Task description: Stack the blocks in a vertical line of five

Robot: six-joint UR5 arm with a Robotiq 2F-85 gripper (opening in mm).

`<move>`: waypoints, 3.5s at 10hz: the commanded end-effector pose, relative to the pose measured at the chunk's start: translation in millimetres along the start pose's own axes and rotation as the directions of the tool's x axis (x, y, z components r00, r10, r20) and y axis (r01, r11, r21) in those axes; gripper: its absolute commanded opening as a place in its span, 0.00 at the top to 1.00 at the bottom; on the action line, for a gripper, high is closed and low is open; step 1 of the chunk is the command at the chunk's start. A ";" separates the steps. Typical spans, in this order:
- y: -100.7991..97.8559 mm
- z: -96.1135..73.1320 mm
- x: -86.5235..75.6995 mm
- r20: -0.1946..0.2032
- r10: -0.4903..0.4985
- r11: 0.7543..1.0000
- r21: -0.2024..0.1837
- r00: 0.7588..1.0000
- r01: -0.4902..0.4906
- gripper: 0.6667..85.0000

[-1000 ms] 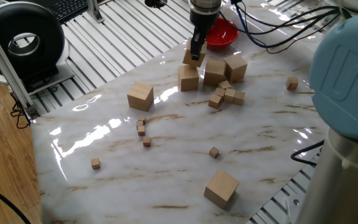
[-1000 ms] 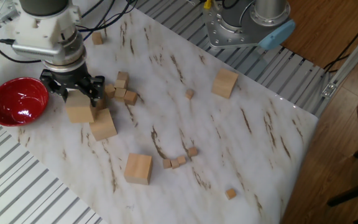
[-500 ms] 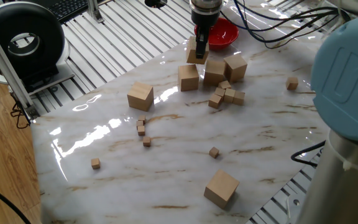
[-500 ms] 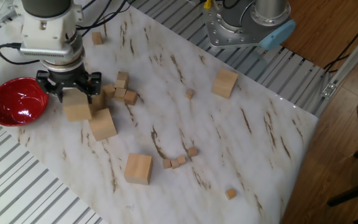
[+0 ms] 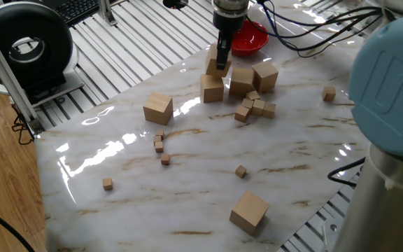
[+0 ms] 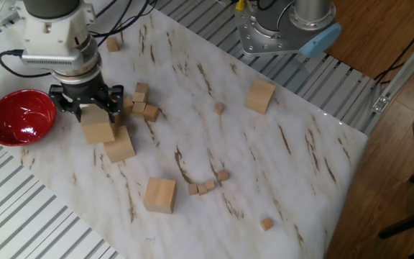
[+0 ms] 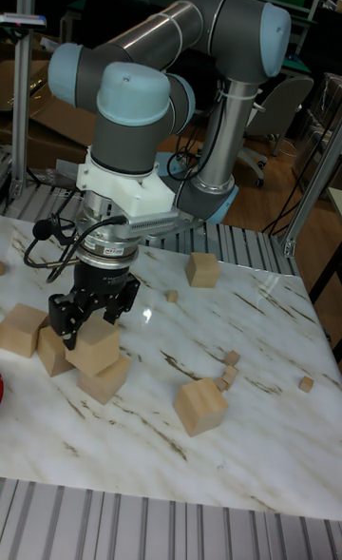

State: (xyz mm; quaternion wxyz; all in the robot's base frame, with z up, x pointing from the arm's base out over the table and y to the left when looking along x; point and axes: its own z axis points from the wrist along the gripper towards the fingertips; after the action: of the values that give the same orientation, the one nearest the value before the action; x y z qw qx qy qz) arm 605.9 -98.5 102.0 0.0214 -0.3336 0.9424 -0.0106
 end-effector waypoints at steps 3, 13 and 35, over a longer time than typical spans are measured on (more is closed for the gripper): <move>7.1 -14.7 1.4 -0.053 0.051 0.999 0.009 0.997 -0.051 1.00; 35.2 -12.1 -10.3 -0.154 -0.034 0.999 -0.044 0.988 0.028 1.00; 17.7 1.4 -8.9 -0.151 -0.285 0.958 -0.022 0.947 0.285 1.00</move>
State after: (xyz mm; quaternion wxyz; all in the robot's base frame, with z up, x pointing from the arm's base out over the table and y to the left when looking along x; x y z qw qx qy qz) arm 601.5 -73.4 99.1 -0.0488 -0.4498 0.8912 -0.0322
